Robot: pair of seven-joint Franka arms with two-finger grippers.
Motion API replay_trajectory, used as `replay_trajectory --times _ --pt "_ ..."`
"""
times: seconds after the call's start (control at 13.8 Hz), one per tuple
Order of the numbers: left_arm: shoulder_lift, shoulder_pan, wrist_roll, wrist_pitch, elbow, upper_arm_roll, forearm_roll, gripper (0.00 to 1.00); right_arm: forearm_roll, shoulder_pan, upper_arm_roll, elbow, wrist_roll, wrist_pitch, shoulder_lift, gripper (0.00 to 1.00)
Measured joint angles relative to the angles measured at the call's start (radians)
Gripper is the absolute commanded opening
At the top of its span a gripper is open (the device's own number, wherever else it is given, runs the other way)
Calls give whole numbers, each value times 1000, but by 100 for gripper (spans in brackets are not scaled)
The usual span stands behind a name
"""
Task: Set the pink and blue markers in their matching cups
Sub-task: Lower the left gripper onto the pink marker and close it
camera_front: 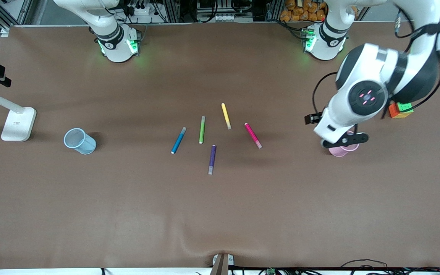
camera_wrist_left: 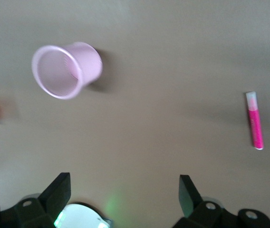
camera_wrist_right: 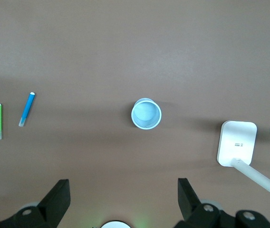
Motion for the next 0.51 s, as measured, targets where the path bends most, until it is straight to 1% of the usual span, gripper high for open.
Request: replay_trajectory --times 0.29,0.51 --pt "80 6 -49 8 4 3 -131 100 0 0 0 0 0 0 0 100" --pt "120 4 -150 15 18 2 -196 100 0 0 0 0 0 -1 0 100"
